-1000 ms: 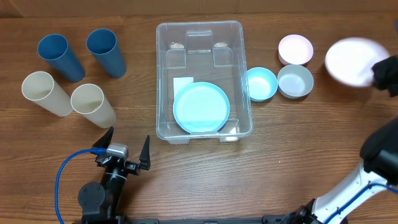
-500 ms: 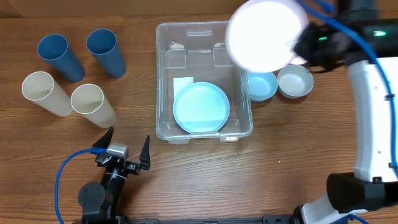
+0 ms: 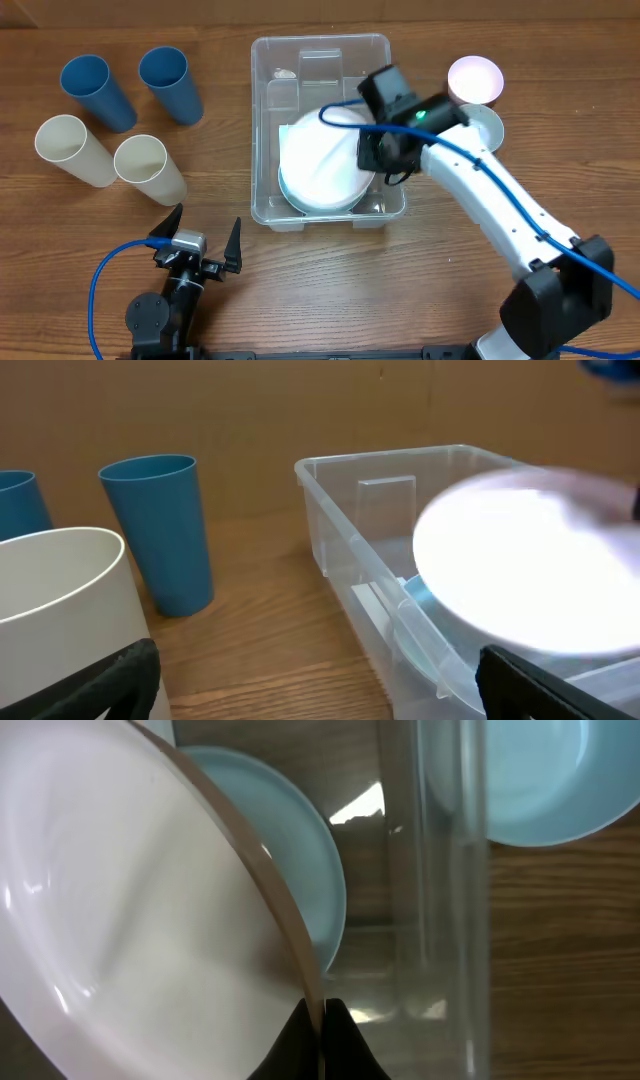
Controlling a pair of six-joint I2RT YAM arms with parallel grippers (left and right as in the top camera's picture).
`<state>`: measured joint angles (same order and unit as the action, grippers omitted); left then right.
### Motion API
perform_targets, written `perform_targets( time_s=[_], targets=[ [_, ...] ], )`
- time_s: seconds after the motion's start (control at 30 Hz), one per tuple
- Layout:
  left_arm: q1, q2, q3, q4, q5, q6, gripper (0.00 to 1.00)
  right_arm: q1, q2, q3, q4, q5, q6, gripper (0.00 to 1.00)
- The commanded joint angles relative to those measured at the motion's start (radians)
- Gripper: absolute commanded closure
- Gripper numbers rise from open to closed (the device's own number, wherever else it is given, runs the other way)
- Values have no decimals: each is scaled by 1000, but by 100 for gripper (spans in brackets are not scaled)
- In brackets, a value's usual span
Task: Pack container
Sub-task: 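Carry the pink plate into the bin onto the stacked plates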
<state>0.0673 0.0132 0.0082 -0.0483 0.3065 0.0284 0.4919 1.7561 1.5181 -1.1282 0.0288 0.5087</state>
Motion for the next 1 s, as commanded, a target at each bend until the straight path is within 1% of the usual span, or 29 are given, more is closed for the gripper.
perform_targets(
  time_s=[0.0,0.07,0.1,0.13,0.17,0.2,0.27,0.33,0.4,0.5,0.6,0.7,0.8,0.83,0.97],
  targets=[
    [7,-8,-3,0,0,-13,0,5,-10,-105,103,-43,14,96],
    [7,-8,-3,0,0,-13,0,9,-9,-131,131,-49,12,95],
    [7,-8,-3,0,0,-13,0,14,-9,-138,144,-49,0,90],
    [7,-8,-3,0,0,-13,0,19,-9,-138,148,-50,-17,78],
    [7,-8,-3,0,0,-13,0,22,-9,-138,151,-49,-27,55],
    [7,-8,-3,0,0,-13,0,28,-9,-138,154,-50,-47,40],
    [7,-8,-3,0,0,-13,0,33,-9,-138,156,-61,-85,32],
    [7,-8,-3,0,0,-13,0,46,-9,-136,158,-118,-189,28],
    [7,-8,-3,0,0,-13,0,57,-10,-122,148,-119,-227,24],
    [7,-8,-3,0,0,-13,0,51,-12,-20,90,-108,-224,21],
    [7,-8,-3,0,0,-13,0,4,-15,145,0,-40,-182,20],
    [7,-8,-3,0,0,-13,0,-117,-15,278,-64,24,-125,18],
    [7,-8,-3,0,0,-13,0,-319,-2,284,-59,26,-39,17],
    [7,-8,-3,0,0,-13,0,-384,15,280,-59,22,-32,17],
    [7,-8,-3,0,0,-13,0,-534,127,274,-59,23,-41,18]
  ],
)
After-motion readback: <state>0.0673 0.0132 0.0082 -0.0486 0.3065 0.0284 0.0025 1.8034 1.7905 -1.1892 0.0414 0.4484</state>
